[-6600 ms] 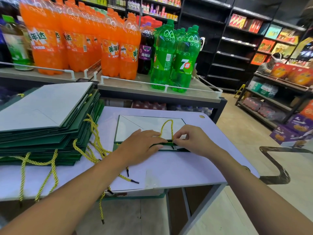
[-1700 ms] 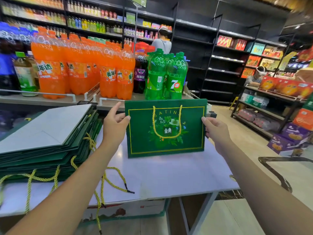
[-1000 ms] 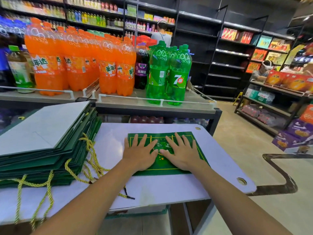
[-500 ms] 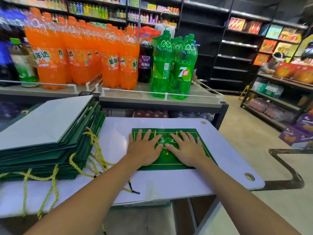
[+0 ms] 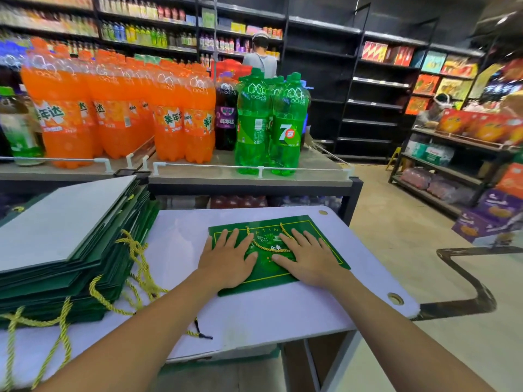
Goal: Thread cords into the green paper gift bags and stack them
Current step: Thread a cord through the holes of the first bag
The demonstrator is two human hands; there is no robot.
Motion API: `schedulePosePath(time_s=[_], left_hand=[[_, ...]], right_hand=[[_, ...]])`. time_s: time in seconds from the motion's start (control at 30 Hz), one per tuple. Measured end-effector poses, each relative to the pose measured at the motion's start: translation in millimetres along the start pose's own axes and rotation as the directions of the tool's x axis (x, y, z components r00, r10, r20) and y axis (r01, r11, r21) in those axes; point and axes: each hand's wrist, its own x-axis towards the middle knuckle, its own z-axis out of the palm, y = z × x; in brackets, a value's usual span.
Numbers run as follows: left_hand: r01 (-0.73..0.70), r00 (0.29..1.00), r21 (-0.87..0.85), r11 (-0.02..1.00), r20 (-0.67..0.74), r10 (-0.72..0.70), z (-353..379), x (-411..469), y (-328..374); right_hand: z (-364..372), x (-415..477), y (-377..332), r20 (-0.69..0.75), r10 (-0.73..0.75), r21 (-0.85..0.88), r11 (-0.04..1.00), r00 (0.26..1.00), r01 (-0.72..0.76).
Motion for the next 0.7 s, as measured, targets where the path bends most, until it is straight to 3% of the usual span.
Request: schedulePosePath(time_s=[0.33,0.7], left_hand=[[-0.109,0.994,0.021,0.994,-0.005,0.109,0.4,95.6,34.9],[-0.097,0.995,0.010,0.995,-0.013,0.097,2.8,129.7,45.2]], right_hand=[[-6.1,50.3,64.4,-0.008,0.119,0.018,0.993,0.993,-0.119],[-9.8,77.8,85.2,-0.015,0.122,0.005,0.993,0.992,-0.122]])
